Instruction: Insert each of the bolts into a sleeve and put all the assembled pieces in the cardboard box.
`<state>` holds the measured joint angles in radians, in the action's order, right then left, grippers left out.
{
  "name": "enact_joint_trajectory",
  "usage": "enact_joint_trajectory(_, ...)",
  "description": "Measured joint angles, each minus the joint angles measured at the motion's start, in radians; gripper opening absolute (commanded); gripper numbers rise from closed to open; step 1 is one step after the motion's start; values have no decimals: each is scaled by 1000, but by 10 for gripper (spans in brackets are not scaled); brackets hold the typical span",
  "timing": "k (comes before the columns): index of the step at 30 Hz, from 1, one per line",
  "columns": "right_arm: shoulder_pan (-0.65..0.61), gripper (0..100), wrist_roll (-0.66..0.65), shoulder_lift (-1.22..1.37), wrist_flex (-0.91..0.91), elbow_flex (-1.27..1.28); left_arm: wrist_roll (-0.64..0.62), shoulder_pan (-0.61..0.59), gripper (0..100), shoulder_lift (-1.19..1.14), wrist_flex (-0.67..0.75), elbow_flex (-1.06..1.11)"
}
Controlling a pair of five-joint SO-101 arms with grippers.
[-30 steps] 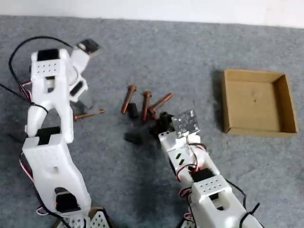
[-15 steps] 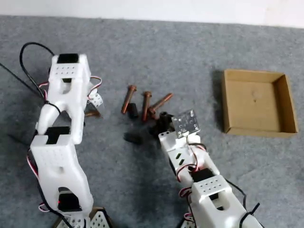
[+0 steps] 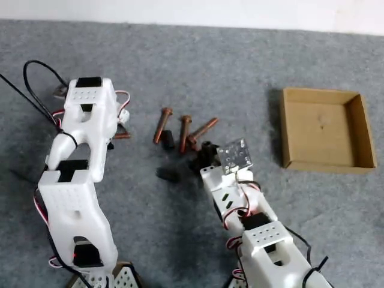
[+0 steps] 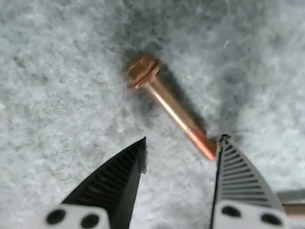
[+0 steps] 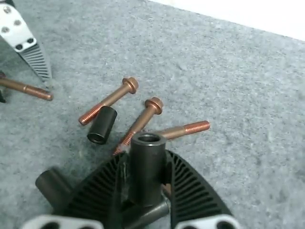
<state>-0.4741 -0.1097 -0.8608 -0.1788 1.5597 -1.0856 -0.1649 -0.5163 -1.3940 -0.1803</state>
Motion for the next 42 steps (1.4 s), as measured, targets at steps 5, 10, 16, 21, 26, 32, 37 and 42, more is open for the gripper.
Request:
enact_joint_trajectory(5,0,5,0,0,0,0,-37,-12,227,0,15,0)
enact_joint_trajectory(10,0,5,0,0,0,0,-31,-17,226,0,15,0)
enact_joint_trajectory(16,0,5,0,0,0,0,-49,-74,225,-32,15,0)
enact_joint_trajectory(21,0,5,0,0,0,0,-66,-133,224,-103,68,-5)
enact_joint_trajectory(26,0,5,0,0,0,0,-72,-141,224,-132,72,-17)
enact_joint_trajectory(32,0,5,0,0,0,0,-166,-155,224,-137,72,-20)
enact_joint_trajectory(37,0,5,0,0,0,0,-212,-163,224,-137,72,-20)
enact_joint_trajectory(42,0,5,0,0,0,0,-239,-176,224,-137,72,-20)
